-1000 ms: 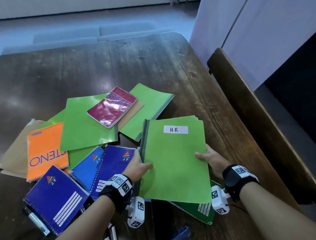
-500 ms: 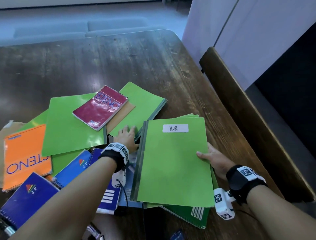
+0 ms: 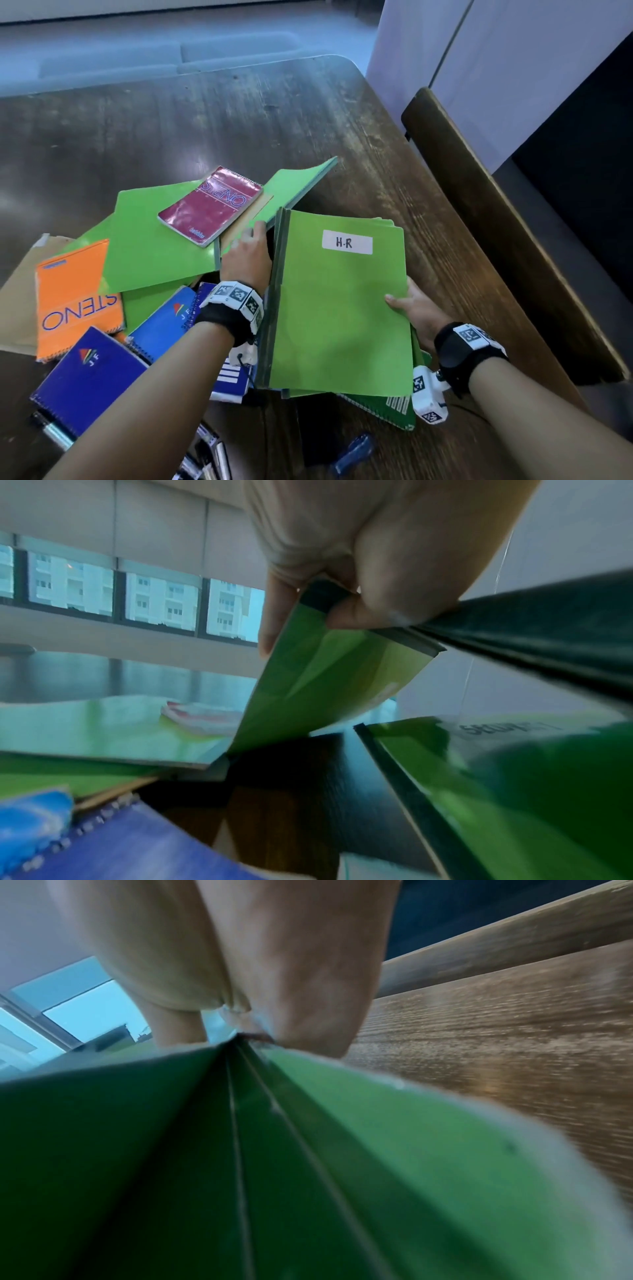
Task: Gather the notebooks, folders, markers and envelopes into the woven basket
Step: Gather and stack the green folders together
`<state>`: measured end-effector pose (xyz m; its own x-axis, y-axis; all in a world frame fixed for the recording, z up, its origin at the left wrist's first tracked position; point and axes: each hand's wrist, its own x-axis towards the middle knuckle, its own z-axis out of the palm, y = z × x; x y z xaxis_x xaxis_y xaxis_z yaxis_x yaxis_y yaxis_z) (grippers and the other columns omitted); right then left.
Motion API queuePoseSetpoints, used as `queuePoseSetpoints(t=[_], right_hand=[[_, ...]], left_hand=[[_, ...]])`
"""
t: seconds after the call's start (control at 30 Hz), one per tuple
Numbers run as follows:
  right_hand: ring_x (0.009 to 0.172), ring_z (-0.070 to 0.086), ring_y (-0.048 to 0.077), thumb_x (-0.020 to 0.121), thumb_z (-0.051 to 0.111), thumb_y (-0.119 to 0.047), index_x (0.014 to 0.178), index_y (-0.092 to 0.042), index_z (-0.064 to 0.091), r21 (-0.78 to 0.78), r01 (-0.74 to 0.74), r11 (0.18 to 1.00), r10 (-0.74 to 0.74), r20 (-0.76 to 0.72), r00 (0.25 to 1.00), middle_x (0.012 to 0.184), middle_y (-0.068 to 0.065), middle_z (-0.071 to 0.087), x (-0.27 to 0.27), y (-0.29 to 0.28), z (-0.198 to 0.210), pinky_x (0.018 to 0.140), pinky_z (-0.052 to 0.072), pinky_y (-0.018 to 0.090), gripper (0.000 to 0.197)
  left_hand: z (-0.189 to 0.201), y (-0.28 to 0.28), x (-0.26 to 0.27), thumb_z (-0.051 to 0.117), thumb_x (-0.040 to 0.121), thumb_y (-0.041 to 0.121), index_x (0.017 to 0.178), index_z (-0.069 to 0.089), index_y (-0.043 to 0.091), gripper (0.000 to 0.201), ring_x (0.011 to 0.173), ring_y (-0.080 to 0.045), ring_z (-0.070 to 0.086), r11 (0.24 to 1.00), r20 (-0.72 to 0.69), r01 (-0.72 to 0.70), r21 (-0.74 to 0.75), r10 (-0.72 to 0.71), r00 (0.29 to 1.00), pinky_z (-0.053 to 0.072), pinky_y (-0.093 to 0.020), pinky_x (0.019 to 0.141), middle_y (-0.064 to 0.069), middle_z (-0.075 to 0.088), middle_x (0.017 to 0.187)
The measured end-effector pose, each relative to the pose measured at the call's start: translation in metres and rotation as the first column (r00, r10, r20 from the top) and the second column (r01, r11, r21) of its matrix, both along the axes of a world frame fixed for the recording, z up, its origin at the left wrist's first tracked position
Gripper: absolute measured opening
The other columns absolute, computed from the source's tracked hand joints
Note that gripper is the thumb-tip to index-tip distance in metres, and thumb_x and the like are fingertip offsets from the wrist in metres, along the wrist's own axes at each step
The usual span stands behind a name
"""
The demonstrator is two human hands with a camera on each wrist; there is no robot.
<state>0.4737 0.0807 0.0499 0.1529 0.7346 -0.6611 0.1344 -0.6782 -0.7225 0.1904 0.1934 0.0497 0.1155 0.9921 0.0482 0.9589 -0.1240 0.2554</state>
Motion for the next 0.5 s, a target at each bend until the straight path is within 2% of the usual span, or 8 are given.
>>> queuePoseSetpoints(t=[0.07,0.17,0.2,0.23,0.3,0.33,0.43,0.5], right_hand=[[0.146,0.033,0.028,0.099,0.059,-0.021,0.16,-0.024,0.015,0.016,-0.003,1.0,0.003,-0.014,1.0,0.162,0.005,0.029,-0.008,0.0,0.013,0.121,0.022,0.05,0.076],[0.136,0.043,0.026,0.102,0.053,-0.013,0.159,-0.017,0.019,0.062,0.038,0.997,-0.033,-0.073,0.997,0.157,0.004,0.035,-0.008,-0.005,0.023,0.106,0.042,0.04,0.066],[0.135,0.044,0.026,0.103,0.051,-0.012,0.159,-0.017,0.02,0.079,0.048,0.996,-0.042,-0.077,0.996,0.155,0.002,0.037,-0.009,-0.008,0.029,0.105,0.042,0.038,0.064],[0.138,0.041,0.027,0.103,0.051,-0.013,0.159,-0.017,0.018,0.089,0.056,0.994,-0.05,-0.072,0.996,0.156,0.003,0.035,-0.007,-0.012,0.031,0.11,0.037,0.042,0.065],[0.145,0.033,0.03,0.102,0.052,-0.014,0.16,-0.018,0.015,0.088,0.072,0.994,-0.067,-0.056,0.996,0.16,0.007,0.03,-0.006,-0.018,0.03,0.119,0.022,0.048,0.068],[0.145,0.033,0.03,0.102,0.052,-0.014,0.16,-0.018,0.016,0.089,0.072,0.993,-0.067,-0.055,0.996,0.16,0.007,0.03,-0.006,-0.019,0.03,0.119,0.021,0.048,0.068],[0.132,0.046,0.024,0.1,0.055,-0.011,0.157,-0.019,0.025,0.083,0.076,0.994,-0.071,-0.06,0.996,0.156,0.007,0.04,-0.012,-0.017,0.025,0.115,0.03,0.045,0.065],[0.129,0.049,0.021,0.098,0.059,-0.015,0.155,-0.022,0.029,0.083,0.055,0.995,-0.052,-0.042,0.998,0.153,0.002,0.045,-0.014,-0.014,0.017,0.115,0.034,0.044,0.066]], left_hand=[[0.02,-0.004,-0.014,0.041,0.086,-0.011,0.129,0.046,0.004,0.045,0.084,-0.037,0.063,0.995,0.059,-0.051,0.087,0.045,0.997,0.056,-0.046,0.07,-0.02,0.06,0.106],[0.058,-0.006,-0.042,0.045,0.081,-0.018,0.133,0.046,0.003,0.056,0.085,-0.035,0.061,0.979,0.185,-0.147,0.14,0.12,0.975,0.05,-0.039,0.072,-0.022,0.059,0.117],[0.07,-0.006,-0.05,0.046,0.08,-0.018,0.133,0.046,0.003,0.058,0.09,-0.039,0.062,0.975,0.228,-0.171,0.142,0.136,0.964,0.05,-0.043,0.076,-0.023,0.059,0.122],[0.081,-0.007,-0.057,0.046,0.079,-0.017,0.133,0.047,0.004,0.059,0.097,-0.042,0.061,0.973,0.271,-0.187,0.138,0.144,0.952,0.048,-0.046,0.08,-0.022,0.059,0.124],[0.096,-0.011,-0.066,0.045,0.078,-0.015,0.132,0.049,0.006,0.058,0.101,-0.043,0.06,0.968,0.359,-0.213,0.133,0.153,0.921,0.045,-0.047,0.083,-0.023,0.061,0.12],[0.101,-0.014,-0.071,0.043,0.078,-0.015,0.131,0.05,0.008,0.058,0.1,-0.044,0.059,0.964,0.398,-0.227,0.138,0.156,0.904,0.044,-0.045,0.08,-0.024,0.063,0.116],[0.11,-0.023,-0.086,0.039,0.077,-0.015,0.128,0.05,0.007,0.057,0.09,-0.042,0.058,0.958,0.491,-0.254,0.133,0.159,0.857,0.038,-0.037,0.071,-0.025,0.064,0.103],[0.105,-0.026,-0.095,0.037,0.079,-0.016,0.125,0.051,0.007,0.053,0.083,-0.034,0.056,0.973,0.579,-0.222,0.07,0.141,0.803,0.039,-0.032,0.069,-0.014,0.063,0.094]])
